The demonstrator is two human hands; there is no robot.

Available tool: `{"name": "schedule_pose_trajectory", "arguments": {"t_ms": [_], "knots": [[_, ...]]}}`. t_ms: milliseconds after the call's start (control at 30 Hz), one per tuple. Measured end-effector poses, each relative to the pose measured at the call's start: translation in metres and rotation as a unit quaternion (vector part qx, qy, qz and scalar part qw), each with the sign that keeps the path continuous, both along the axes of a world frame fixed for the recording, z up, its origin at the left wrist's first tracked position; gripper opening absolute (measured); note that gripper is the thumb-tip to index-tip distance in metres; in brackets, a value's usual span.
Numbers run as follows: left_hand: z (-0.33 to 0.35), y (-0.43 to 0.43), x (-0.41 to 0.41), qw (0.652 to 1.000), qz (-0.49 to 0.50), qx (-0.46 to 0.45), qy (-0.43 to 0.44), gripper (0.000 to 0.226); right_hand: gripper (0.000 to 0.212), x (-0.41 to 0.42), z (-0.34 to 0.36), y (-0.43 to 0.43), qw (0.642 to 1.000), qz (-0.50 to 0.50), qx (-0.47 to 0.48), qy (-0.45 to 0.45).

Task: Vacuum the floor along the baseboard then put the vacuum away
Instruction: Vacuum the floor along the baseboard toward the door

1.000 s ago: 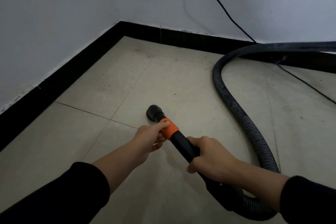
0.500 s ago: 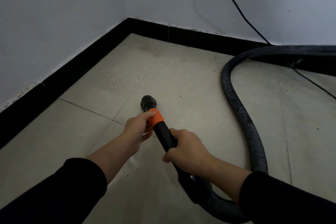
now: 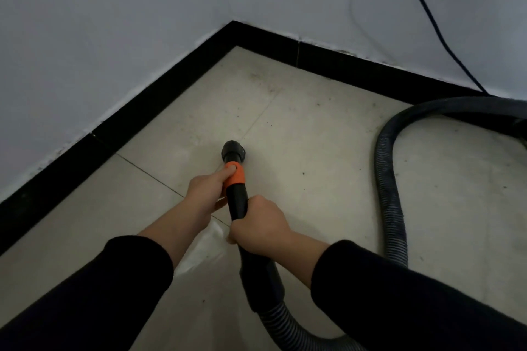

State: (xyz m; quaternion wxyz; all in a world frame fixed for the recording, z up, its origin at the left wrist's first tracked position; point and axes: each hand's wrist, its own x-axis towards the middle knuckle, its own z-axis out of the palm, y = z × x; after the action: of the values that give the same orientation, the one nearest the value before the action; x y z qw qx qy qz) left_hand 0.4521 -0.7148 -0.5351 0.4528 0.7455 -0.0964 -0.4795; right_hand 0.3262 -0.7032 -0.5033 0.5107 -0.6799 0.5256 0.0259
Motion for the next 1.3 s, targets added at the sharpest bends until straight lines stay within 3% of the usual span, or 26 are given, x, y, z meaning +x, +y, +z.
{"name": "schedule_pose_trajectory", "arguments": {"t_ms": [333, 600, 800, 933, 1300], "knots": [[0.034, -0.022, -0.015, 0.997, 0.015, 0.07, 0.027, 0.048, 0.038, -0.013, 0.028, -0.03, 0.992, -0.039, 0.118, 0.006], [0.014, -0.032, 0.018, 0.996, 0.017, 0.026, 0.079, 0.047, 0.025, 0.006, 0.02, -0.042, 0.994, -0.051, 0.092, -0.007], [0.006, -0.037, 0.039, 0.992, 0.044, 0.005, 0.121, 0.041, 0.028, 0.031, 0.011, -0.042, 0.995, -0.066, 0.081, -0.004], [-0.001, -0.036, 0.058, 0.992, 0.039, 0.013, 0.117, 0.036, 0.035, 0.046, 0.005, -0.041, 0.995, -0.061, 0.084, 0.002], [-0.005, -0.036, 0.106, 0.996, -0.017, 0.017, 0.086, 0.052, 0.037, 0.081, -0.006, -0.043, 0.997, -0.034, 0.064, 0.009]]}}
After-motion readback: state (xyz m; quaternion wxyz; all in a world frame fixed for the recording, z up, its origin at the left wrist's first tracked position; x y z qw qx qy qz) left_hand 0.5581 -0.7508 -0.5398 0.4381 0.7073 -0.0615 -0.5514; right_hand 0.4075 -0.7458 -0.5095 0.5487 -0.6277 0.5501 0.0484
